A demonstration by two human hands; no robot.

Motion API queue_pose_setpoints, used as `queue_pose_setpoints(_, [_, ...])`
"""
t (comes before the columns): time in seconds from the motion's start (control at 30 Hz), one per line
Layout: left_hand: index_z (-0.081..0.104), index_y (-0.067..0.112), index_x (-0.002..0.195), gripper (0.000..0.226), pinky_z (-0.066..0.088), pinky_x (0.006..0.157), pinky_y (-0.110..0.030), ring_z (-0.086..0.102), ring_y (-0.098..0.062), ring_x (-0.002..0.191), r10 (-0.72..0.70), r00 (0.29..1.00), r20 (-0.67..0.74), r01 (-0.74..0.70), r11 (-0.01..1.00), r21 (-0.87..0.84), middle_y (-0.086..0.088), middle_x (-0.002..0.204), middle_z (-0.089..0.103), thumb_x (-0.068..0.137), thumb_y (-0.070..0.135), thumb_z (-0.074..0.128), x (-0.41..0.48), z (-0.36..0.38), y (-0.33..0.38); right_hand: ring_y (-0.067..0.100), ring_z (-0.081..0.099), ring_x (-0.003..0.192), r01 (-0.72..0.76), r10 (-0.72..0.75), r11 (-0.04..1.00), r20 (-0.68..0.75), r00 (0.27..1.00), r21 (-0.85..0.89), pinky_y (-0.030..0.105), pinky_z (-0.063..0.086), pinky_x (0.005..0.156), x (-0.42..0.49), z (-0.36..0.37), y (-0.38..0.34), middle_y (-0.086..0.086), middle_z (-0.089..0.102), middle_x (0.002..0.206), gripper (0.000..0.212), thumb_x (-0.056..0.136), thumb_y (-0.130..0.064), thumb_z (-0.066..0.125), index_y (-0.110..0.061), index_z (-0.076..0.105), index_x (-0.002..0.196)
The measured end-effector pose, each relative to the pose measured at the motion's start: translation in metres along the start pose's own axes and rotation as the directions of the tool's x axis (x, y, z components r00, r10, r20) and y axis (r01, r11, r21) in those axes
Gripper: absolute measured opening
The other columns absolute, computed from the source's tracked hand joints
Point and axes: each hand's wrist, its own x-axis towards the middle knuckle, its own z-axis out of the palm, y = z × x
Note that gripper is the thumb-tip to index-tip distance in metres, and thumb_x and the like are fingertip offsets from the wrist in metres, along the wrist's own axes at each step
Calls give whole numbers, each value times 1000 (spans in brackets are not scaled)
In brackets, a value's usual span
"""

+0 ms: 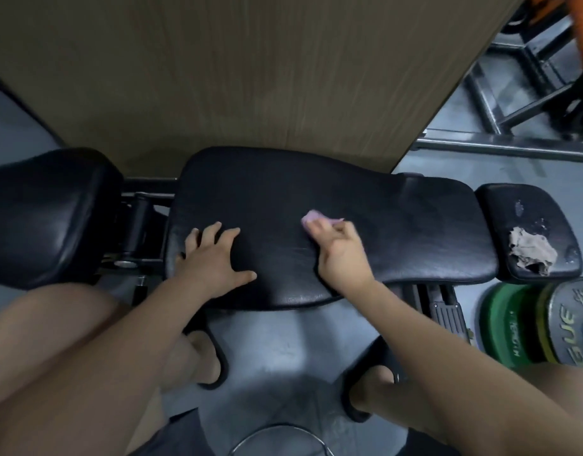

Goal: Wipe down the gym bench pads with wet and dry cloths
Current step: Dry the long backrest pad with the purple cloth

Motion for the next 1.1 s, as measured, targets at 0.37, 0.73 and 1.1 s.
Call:
queue_pose_setpoints(0.37, [5, 56, 153, 101, 9, 122, -54, -12, -24, 154, 29, 999, -19, -30, 999, -44, 22, 165, -12, 76, 75, 66, -2, 7, -14, 35, 54, 104, -246, 250, 961, 19, 968, -125, 26, 37, 96, 69, 8, 26, -3, 59, 143, 69, 79, -2, 29, -19, 58, 140])
queue_pose_setpoints(0.73, [0, 37, 159, 115, 7, 122, -53, -12, -18, 154, 9, 997, -82, -16, 996, -88, 22, 164, -13, 74, 75, 68, -3, 11, -16, 21, 59, 103, 295, -292, 955, 64, 954, -41, 34, 47, 92, 61, 23, -15, -4, 60, 144, 65, 82, 9, 43, -20, 64, 136])
queue_pose_setpoints(1.1, [14, 22, 159, 114, 15, 121, -45, 4, -16, 154, 39, 992, -119, -53, 991, -121, 8, 167, 4, 74, 55, 81, -6, 0, -30, 28, 47, 91, 390, -409, 912, 207, 889, 128, 41, 50, 88, 7, 28, -69, -10, 61, 139, 73, 75, 5, 46, -27, 58, 140])
